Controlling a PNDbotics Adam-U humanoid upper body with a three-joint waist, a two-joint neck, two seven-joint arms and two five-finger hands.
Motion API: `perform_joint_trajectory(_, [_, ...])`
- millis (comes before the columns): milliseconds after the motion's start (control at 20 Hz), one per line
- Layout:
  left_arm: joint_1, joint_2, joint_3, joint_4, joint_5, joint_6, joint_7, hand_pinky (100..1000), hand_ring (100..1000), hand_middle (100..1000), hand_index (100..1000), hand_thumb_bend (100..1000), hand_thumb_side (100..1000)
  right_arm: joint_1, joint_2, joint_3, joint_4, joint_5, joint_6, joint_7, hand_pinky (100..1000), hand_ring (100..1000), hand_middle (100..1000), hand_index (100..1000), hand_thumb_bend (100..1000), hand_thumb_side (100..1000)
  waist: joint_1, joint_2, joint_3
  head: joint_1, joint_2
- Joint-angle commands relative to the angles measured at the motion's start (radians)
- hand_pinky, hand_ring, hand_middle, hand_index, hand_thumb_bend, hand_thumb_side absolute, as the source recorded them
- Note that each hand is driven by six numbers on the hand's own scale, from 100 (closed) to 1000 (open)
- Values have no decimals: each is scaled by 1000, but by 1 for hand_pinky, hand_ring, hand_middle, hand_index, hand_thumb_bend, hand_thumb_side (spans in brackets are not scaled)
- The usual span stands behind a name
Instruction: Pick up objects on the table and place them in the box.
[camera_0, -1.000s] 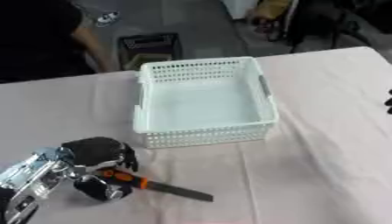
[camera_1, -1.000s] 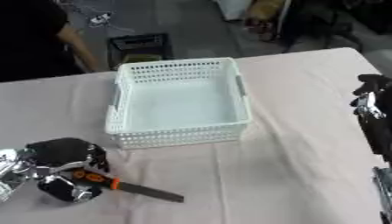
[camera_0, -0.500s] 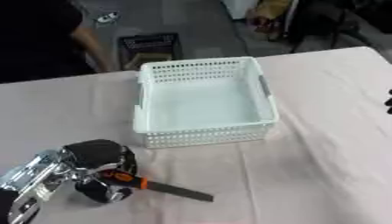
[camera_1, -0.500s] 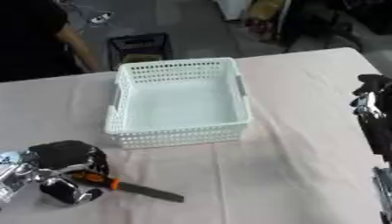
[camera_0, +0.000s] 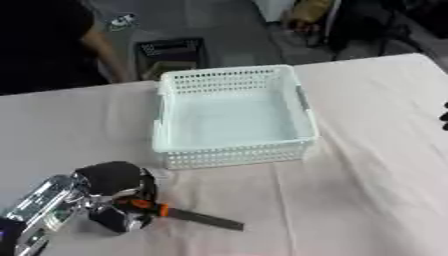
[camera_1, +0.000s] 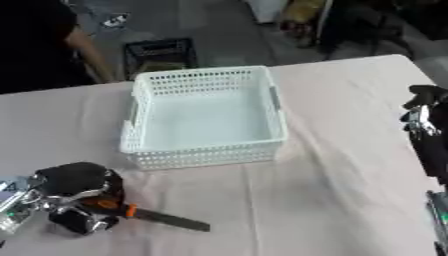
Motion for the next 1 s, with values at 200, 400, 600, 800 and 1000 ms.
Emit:
perform_joint_trajectory(200, [-6,2,6,10,-69,-1,42,579,573,558,680,364,396,-7,-13,-3,-10,-3,0,2,344,426,481,722,100,692,-4,-10,-1,7,-4])
perform_joint_trajectory(400, [-5,-4,4,24,-84,-4,52,580,574,559,681,369,391,-6,-13,-2,-10,-3,0,2,344,426,481,722,100,691,-4,-9,-1,8,-4])
perform_joint_trajectory(600, [-7,-5,5,29,-87,-4,53,564,542,533,671,347,368,-6,-13,-3,-9,-3,0,2,344,426,481,722,100,692,-4,-10,-1,8,-4])
perform_joint_trajectory(800, [-7,-5,5,37,-67,3,43,485,448,451,599,127,243,-6,-12,-3,-9,-3,0,2,345,426,481,723,100,692,-4,-10,-1,8,-4])
perform_joint_trajectory(1000, [-3,-6,8,46,3,20,48,365,322,329,487,100,180,-6,-12,-4,-8,-3,0,2,345,426,481,723,100,692,-3,-10,-1,7,-4])
